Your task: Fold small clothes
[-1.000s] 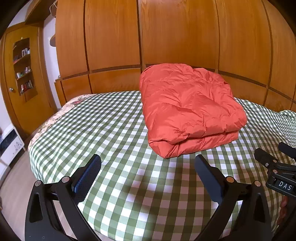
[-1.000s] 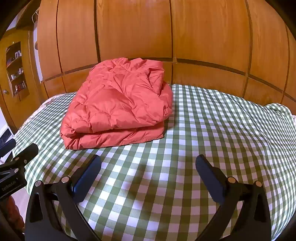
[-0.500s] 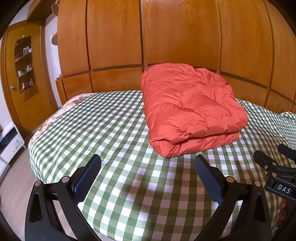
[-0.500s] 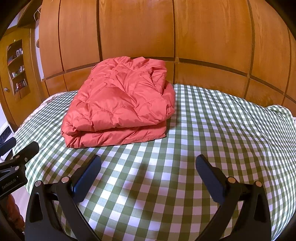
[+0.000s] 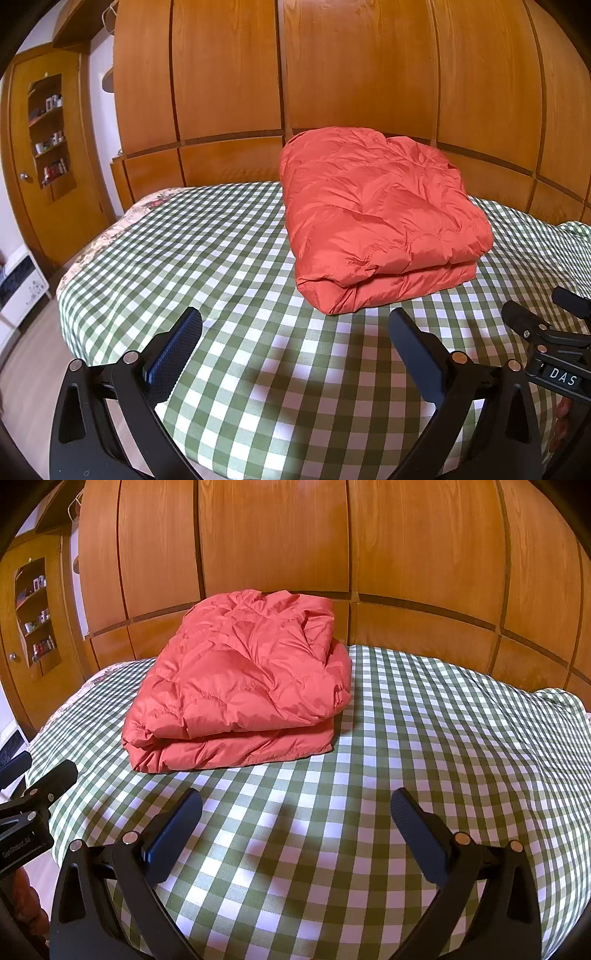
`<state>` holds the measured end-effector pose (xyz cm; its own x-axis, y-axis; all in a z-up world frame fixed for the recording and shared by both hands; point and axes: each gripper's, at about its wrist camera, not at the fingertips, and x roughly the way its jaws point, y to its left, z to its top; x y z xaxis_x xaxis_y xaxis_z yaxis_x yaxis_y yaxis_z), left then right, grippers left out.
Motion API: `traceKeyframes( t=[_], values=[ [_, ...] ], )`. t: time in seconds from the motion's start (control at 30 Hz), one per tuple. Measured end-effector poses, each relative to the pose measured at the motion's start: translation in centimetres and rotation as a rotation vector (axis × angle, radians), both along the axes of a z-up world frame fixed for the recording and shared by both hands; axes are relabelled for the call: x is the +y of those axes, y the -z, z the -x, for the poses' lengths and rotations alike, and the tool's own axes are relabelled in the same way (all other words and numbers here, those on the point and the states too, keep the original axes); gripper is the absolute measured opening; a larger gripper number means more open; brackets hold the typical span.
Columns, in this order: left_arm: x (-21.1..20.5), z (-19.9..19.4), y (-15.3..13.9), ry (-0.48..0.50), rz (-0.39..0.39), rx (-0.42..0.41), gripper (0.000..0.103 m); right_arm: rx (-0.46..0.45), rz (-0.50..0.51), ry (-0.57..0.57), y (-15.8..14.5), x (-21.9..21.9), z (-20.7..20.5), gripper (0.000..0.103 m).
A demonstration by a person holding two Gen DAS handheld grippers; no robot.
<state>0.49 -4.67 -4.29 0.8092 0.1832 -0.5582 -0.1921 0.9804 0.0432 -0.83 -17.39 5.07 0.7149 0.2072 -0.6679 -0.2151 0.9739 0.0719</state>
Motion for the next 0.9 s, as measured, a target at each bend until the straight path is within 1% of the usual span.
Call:
traceKeyframes(
  t=[0.47,0.9],
  values=[
    [-0.48,0.03,-0.17,0.019,0.004,-0.013,0.100,0.010,-0.001,-0.015,0.33,0.20,-0.28,0.101],
    [-0.18,-0.29,0.15,0.003,0.030,-0.006,0.100,0.025,0.003,-0.022,0.83,0.36,-0.58,0.101]
  ],
)
